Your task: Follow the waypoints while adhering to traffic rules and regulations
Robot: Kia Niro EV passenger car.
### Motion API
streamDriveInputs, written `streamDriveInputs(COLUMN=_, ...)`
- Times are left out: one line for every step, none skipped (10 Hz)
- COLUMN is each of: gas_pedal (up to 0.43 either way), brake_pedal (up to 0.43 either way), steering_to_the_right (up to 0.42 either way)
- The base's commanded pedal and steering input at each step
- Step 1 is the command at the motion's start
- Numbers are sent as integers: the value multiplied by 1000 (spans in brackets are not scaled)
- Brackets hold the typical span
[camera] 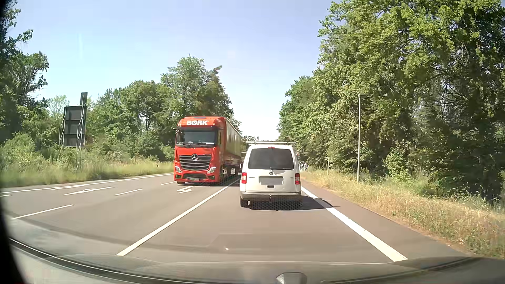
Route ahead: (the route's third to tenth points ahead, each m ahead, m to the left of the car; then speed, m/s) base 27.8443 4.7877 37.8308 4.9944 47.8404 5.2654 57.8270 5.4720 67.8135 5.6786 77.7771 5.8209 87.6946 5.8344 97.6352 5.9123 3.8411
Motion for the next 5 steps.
streamDriveInputs(gas_pedal=0, brake_pedal=30, steering_to_the_right=5)
streamDriveInputs(gas_pedal=0, brake_pedal=30, steering_to_the_right=5)
streamDriveInputs(gas_pedal=0, brake_pedal=37, steering_to_the_right=5)
streamDriveInputs(gas_pedal=20, brake_pedal=30, steering_to_the_right=4)
streamDriveInputs(gas_pedal=47, brake_pedal=30, steering_to_the_right=3)
